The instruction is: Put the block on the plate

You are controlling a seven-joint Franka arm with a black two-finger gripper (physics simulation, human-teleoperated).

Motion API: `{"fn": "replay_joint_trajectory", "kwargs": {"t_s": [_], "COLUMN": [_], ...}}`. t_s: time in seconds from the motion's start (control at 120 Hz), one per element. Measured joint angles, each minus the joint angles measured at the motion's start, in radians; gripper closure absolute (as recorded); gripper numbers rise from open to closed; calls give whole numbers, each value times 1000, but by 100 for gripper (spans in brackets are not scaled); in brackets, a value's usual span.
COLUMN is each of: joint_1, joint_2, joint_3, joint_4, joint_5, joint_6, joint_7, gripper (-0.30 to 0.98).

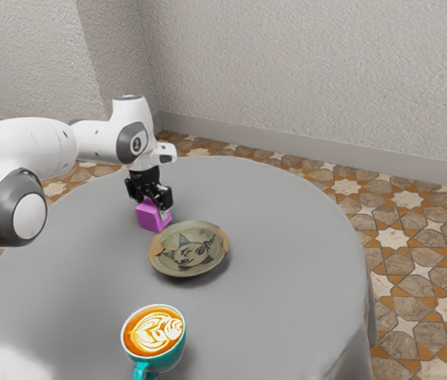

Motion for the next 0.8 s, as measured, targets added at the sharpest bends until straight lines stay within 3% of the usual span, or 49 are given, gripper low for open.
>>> {"fn": "replay_joint_trajectory", "kwargs": {"t_s": [0.3, 0.5, 0.8], "joint_1": [-10, -63, -148], "joint_2": [-25, -116, -282], "joint_3": [6, 19, 21], "joint_4": [-8, -34, -218], "joint_5": [13, 30, 41], "joint_6": [-5, -14, -18], "joint_7": [6, 6, -20], "gripper": [26, 26, 27]}}
